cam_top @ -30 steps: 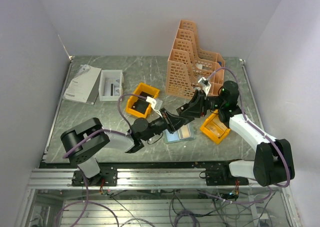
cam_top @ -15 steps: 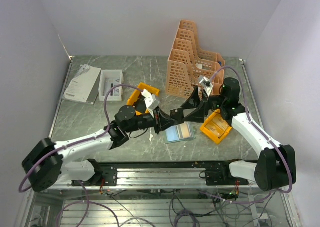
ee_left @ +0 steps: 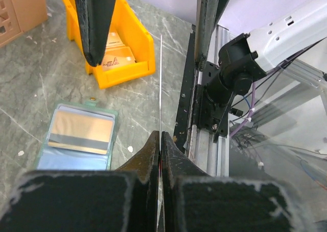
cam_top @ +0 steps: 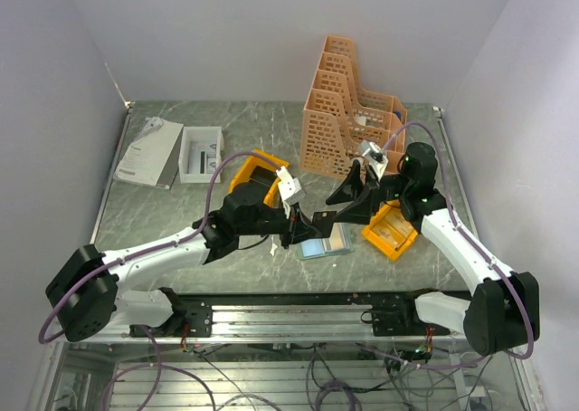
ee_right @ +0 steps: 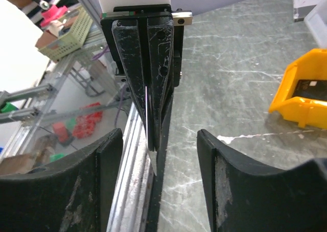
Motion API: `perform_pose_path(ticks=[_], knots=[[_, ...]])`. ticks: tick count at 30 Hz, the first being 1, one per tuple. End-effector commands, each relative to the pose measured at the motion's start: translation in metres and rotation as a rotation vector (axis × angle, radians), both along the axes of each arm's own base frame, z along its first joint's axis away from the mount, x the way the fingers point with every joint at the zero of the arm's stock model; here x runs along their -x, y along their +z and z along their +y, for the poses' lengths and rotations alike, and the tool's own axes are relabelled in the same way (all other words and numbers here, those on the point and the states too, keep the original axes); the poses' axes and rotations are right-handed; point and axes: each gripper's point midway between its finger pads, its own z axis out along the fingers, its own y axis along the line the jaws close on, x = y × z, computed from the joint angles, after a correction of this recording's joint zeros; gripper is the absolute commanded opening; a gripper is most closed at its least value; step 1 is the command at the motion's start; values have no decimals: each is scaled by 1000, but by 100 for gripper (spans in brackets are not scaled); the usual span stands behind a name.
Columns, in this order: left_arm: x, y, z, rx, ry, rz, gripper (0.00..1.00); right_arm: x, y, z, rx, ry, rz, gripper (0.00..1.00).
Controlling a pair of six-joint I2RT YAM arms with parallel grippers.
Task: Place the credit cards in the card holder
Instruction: Pick up the credit card from the storage box.
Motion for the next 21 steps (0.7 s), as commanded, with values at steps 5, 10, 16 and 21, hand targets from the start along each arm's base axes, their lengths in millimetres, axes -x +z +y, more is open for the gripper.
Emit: perform_pose_path(ticks=[5,10,16,21], knots=[[1,15,-4,18,-42,-55,7,16,-5,11,-2,95,25,37],[0,14,-5,16,-37,-56,7,25,-8,18,-4,161,38,4],[-3,33,15,169,103,-50,40,18,-3,15,0,149,65,0],[-7,51,57,517,301,42,58,5,-1,16,11,70,112,0]])
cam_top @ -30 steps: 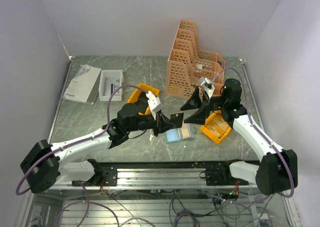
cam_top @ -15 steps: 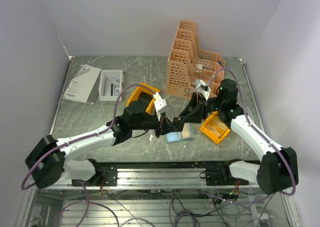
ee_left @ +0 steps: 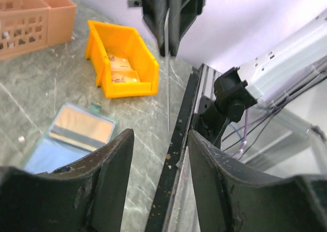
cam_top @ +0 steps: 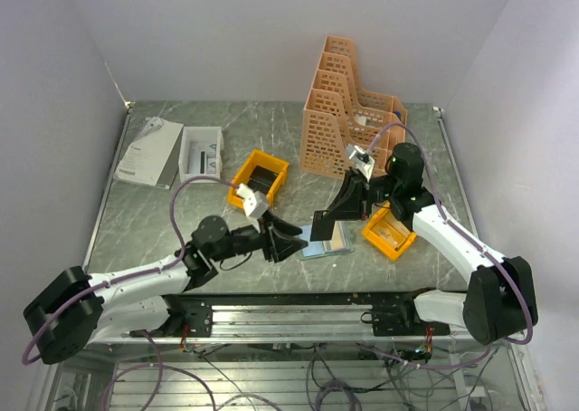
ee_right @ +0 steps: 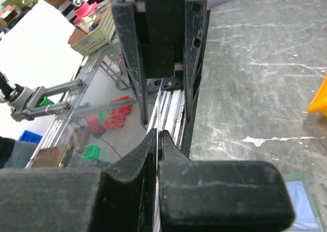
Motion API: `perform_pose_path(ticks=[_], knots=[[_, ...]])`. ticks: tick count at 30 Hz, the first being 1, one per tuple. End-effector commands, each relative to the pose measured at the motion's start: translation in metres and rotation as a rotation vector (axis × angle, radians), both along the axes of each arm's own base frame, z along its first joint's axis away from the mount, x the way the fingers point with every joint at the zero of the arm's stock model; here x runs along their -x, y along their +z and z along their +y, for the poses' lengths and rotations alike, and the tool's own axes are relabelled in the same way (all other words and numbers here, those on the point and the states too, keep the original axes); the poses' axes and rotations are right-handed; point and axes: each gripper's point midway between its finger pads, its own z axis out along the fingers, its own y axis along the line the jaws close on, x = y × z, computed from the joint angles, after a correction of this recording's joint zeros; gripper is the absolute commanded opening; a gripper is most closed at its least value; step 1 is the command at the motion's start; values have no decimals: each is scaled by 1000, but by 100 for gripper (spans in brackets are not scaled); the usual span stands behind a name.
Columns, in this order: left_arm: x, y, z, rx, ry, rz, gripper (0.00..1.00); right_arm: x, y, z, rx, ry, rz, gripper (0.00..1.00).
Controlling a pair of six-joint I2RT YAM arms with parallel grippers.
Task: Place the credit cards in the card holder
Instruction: Pick up the credit card from the storage box.
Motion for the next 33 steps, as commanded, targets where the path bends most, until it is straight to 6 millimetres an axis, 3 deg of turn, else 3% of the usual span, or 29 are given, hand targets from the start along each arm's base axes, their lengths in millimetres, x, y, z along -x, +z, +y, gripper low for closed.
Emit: perform_pose_path(ticks=[1,3,12,18,21,27,33], knots=[[-12,50,34,408,181,42,58,-15,10,1,3,-67,29,0],[-14,51,40,469,212,97,60,-20,10,2,6,-98,88,0],[-24,52,34,494,275,121,64,-31,4,6,23,-135,207,0],[-24,45,15,458,243,142,63,-28,2,6,23,-130,201,0],[-24,47,7,471,219,149,60,-27,1,6,25,-124,201,0],[-24,46,-9,480,167,156,45,-27,0,7,30,-117,195,0],[-16,32,-19,439,98,179,45,-25,1,6,28,-112,188,0]])
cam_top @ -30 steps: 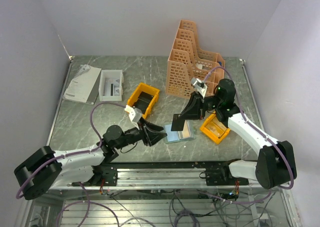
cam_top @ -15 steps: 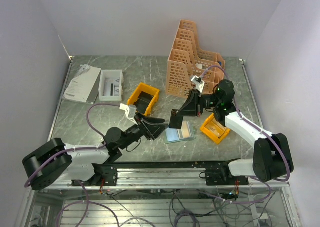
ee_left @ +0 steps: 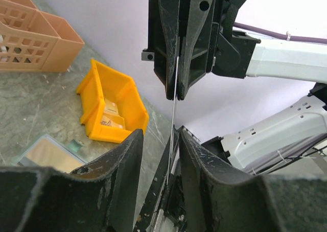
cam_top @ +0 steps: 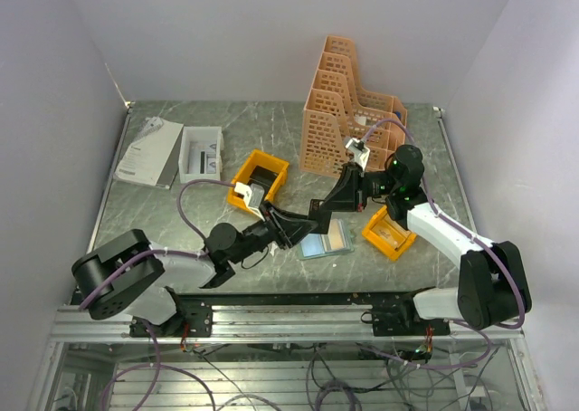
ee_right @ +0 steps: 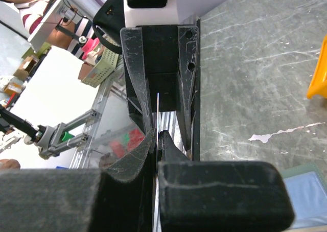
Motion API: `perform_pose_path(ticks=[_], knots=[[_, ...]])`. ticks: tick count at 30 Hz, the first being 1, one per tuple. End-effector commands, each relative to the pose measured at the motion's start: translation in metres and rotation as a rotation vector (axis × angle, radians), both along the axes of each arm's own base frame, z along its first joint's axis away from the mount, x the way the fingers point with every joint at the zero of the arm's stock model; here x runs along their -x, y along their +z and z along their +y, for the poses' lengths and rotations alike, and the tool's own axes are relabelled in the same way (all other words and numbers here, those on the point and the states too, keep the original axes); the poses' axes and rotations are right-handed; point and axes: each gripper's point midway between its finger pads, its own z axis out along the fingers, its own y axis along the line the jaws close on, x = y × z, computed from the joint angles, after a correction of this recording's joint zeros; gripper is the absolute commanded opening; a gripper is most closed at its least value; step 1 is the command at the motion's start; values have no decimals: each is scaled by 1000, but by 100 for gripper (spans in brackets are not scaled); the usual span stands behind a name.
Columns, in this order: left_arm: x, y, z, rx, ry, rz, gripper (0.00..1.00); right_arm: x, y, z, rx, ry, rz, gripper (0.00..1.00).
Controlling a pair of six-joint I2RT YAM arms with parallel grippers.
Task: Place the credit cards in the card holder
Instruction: Pick up the credit card from the storage box.
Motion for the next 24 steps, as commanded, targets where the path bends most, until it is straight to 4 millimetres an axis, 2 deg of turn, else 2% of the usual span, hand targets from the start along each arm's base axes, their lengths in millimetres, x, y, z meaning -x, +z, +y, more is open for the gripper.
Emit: perform_pose_path(ticks=[1,5,15,18,22,23,24], knots=[[14,25,-3,89,-68,-77,45,2,1,0,-5,6,-27,0],[15,19,1,90,-69,-71,40,3,1,0,-5,9,-29,0],[15,25,-3,96,-91,-85,27,5,0,2,-3,23,-30,0],[14,25,-2,95,-98,-84,8,5,0,2,-3,24,-37,0],[16,27,5,119,-93,-90,7,5,-3,2,0,29,-51,0],[16,25,7,118,-88,-86,7,6,-4,2,1,35,-65,6],[15,24,9,120,-82,-80,7,4,-4,1,2,36,-94,20]])
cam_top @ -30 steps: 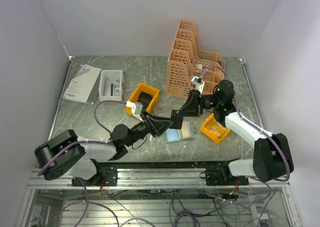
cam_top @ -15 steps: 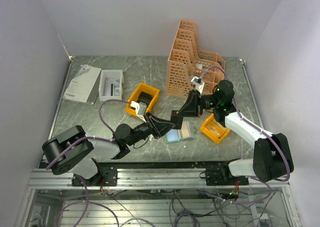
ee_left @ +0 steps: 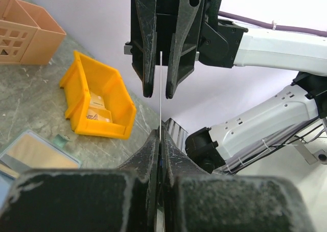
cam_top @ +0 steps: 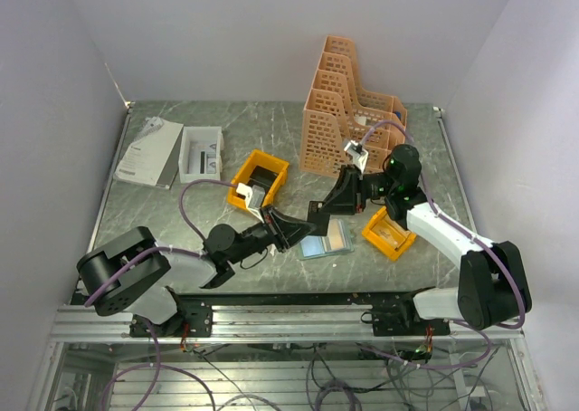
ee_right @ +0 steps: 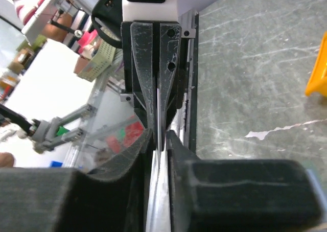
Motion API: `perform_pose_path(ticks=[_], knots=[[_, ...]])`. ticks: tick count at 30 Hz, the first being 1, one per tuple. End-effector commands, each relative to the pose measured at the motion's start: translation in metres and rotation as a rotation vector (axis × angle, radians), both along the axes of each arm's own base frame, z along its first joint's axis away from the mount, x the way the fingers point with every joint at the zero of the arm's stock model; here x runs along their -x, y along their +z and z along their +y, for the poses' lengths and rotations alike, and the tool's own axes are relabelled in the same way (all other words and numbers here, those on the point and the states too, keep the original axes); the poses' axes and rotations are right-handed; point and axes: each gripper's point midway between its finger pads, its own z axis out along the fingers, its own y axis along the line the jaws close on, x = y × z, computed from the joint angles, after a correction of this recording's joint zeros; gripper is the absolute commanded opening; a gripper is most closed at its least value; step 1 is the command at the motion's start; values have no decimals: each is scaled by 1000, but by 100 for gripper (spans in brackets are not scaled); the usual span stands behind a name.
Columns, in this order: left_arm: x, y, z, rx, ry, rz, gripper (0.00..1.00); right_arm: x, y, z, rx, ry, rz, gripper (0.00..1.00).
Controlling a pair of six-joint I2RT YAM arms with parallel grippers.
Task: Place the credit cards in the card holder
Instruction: Pick up the credit card from the storage box.
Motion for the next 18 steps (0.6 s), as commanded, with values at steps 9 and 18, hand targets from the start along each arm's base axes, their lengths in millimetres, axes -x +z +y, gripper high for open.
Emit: perform_pose_path(ticks=[9,18], knots=[[12,-6,38,124,45,147,7,-72,-45,-50,460,-258,-647,77],[18,-56,38,6,96,440,7,-78,-124,-79,688,-195,-739,66]])
